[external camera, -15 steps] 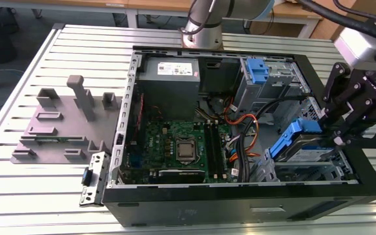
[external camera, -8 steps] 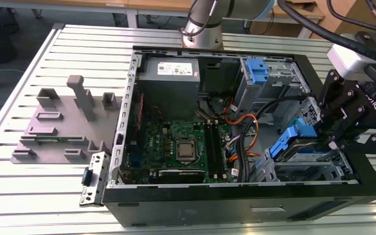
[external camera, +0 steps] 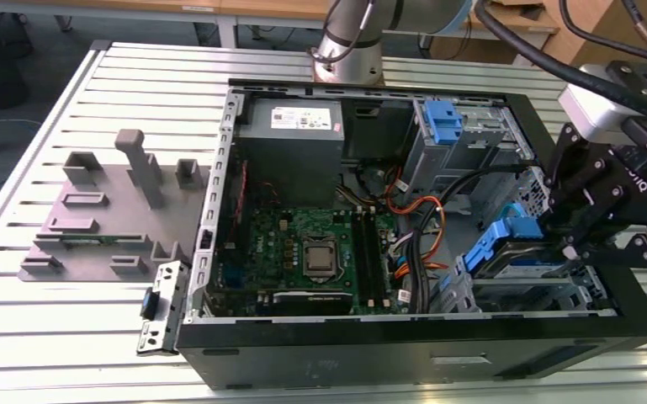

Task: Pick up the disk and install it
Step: 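Insert the disk into the insertion slot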

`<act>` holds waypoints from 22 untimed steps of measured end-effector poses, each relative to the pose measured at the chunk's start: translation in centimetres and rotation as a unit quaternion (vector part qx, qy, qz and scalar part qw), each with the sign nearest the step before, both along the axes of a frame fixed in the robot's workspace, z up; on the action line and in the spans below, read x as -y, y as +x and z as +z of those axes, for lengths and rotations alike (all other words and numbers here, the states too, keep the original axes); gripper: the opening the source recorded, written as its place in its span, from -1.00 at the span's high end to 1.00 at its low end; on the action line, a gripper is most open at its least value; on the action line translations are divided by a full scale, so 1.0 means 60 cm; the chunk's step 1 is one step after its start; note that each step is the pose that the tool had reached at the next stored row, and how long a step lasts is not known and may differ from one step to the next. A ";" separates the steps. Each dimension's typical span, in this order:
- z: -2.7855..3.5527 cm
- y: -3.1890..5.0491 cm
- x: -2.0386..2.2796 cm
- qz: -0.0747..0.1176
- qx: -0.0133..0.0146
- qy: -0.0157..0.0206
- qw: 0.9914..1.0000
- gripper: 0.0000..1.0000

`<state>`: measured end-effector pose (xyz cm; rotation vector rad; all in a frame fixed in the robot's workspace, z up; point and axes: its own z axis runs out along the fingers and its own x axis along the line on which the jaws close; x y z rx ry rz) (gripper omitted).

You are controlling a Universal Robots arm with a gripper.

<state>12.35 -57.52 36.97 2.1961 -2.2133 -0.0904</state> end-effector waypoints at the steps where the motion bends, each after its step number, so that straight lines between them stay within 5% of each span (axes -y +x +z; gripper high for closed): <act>1: -0.003 0.000 0.0000 0.000 0.000 0.000 1.000 0.31; 8: -0.024 0.000 0.0001 0.000 0.000 0.000 1.000 0.31; 22: -0.025 0.000 0.0002 0.000 0.000 0.000 1.000 0.17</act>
